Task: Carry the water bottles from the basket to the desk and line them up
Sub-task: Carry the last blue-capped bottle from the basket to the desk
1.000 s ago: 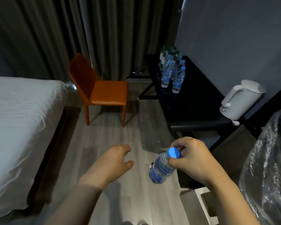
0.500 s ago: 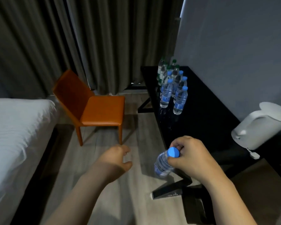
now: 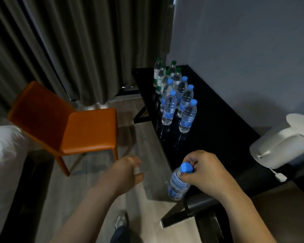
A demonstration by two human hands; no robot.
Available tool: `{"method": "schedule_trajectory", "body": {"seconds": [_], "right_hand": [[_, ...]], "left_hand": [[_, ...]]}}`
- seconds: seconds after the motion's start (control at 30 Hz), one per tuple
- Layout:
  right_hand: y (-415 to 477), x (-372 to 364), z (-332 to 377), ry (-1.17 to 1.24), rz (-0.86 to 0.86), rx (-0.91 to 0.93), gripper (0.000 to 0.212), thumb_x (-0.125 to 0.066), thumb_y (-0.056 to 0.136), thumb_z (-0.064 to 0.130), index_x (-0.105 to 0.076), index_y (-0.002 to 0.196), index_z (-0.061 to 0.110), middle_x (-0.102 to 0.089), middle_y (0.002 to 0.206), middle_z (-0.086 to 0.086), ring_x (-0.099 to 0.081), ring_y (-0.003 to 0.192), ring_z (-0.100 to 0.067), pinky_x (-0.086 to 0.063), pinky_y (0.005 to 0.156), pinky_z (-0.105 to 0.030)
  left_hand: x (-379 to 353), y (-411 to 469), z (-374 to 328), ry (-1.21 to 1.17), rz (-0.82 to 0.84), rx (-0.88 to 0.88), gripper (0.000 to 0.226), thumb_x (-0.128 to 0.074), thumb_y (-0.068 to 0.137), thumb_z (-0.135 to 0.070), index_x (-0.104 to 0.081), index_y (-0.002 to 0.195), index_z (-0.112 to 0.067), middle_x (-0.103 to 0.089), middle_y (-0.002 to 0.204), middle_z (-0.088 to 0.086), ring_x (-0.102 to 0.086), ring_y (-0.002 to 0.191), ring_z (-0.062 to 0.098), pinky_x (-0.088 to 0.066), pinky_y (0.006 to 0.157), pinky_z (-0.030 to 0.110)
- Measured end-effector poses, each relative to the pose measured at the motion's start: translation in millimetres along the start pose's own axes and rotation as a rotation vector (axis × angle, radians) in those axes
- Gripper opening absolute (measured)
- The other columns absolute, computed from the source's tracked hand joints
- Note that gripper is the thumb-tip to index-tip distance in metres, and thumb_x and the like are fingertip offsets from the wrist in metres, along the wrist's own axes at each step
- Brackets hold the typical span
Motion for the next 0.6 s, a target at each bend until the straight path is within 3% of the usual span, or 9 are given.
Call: {"method": "schedule_trajectory", "body": {"seconds": [0.13, 0.47, 0.6], "right_hand": [[46.2, -0.2, 10.0, -0.006, -0.023, -0.034, 0.02, -0.077, 0.062, 0.021, -0.065, 0.078, 0.023, -0.06, 0.08, 0.005, -0.061, 0.068, -0.009, -0.055, 0.061, -0.028], [129.9, -1.3, 8.7, -0.022, -0.121, -0.227, 0.02, -0.077, 0.063, 0.023, -0.064, 0.078, 0.026, -0.06, 0.08, 0.007, -0.06, 0.062, -0.006, -0.044, 0.05, -0.016], [154.2, -0.3, -4.1, -0.022, -0.13, -0.282, 0.019, -0.076, 0.064, 0.023, -0.063, 0.078, 0.027, -0.058, 0.082, 0.011, -0.059, 0.066, -0.005, -0.045, 0.051, -0.015]], "left_hand": [[22.1, 59.9, 13.8, -0.006, 0.072, -0.037, 0.044, -0.059, 0.089, -0.032, -0.051, 0.13, -0.016, -0.058, 0.126, 0.005, -0.057, 0.113, 0.021, -0.045, 0.095, 0.031], [53.4, 174.6, 36.8, 0.04, 0.152, -0.219, 0.036, -0.061, 0.086, -0.032, -0.058, 0.119, -0.016, -0.058, 0.12, 0.006, -0.056, 0.112, 0.02, -0.045, 0.093, 0.03], [45.3, 210.3, 36.8, -0.042, 0.215, -0.251, 0.043, -0.064, 0.086, -0.03, -0.056, 0.125, -0.015, -0.058, 0.121, 0.004, -0.056, 0.109, 0.015, -0.042, 0.091, 0.02]]}}
Point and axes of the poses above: each hand's wrist, its own y-axis towards the middle knuckle, its own x-axis out of the back of the hand, z = x × y, the point moved 8 cm from there along y, towards the middle knuckle
